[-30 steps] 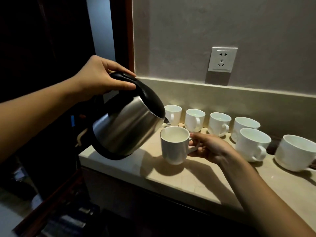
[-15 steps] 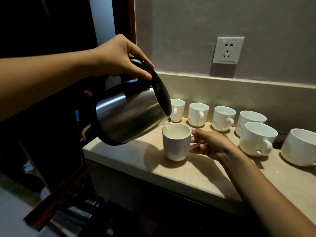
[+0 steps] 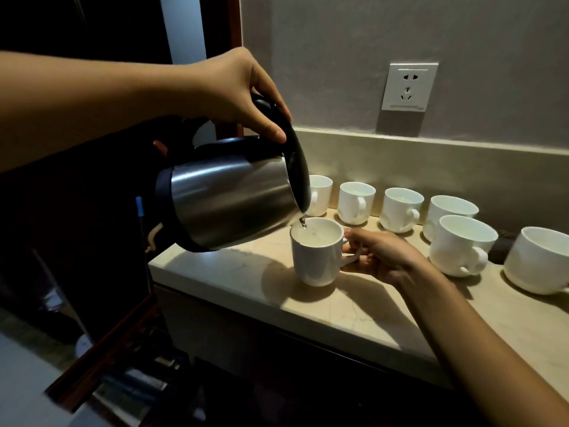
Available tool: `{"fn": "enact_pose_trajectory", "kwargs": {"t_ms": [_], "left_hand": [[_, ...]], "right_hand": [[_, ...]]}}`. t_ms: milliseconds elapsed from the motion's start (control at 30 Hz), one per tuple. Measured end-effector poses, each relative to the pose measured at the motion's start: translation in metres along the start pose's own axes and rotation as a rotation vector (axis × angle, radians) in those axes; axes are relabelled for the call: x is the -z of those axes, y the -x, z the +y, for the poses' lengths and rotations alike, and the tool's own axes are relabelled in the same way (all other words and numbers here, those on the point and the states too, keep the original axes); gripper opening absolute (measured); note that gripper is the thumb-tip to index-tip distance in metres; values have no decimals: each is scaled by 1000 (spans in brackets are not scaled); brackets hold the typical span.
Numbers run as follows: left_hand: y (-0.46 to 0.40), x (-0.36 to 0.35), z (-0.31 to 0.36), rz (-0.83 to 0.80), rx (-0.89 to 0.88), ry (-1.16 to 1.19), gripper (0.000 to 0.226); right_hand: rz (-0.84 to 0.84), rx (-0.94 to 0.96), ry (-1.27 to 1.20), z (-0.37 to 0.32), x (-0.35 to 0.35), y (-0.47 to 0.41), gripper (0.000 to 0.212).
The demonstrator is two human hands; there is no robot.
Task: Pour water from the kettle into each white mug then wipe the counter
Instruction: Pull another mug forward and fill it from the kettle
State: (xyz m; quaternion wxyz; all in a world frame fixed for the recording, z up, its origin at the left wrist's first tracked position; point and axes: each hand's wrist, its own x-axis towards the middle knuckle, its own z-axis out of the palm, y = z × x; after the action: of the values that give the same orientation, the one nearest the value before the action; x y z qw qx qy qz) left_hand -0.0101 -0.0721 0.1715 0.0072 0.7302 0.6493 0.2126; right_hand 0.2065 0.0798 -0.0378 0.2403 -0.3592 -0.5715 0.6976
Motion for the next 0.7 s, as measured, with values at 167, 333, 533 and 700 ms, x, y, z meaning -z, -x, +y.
{"fn": "enact_pose_trajectory", "kwargs": {"t_ms": [167, 333, 533, 700], "left_hand": [[-5, 0, -3, -38, -24, -8, 48], [-6, 3, -3, -36, -19, -12, 47], [-11, 1, 0, -55, -30, -18, 42], [-14, 3, 6, -84, -46, -36, 45]], "right_hand": [[-10, 17, 8, 2, 2, 2, 16], [-14, -2, 6, 4, 4, 4, 17], [-6, 1, 6, 4, 3, 6, 16], [-12, 1, 3, 4, 1, 6, 16]]}}
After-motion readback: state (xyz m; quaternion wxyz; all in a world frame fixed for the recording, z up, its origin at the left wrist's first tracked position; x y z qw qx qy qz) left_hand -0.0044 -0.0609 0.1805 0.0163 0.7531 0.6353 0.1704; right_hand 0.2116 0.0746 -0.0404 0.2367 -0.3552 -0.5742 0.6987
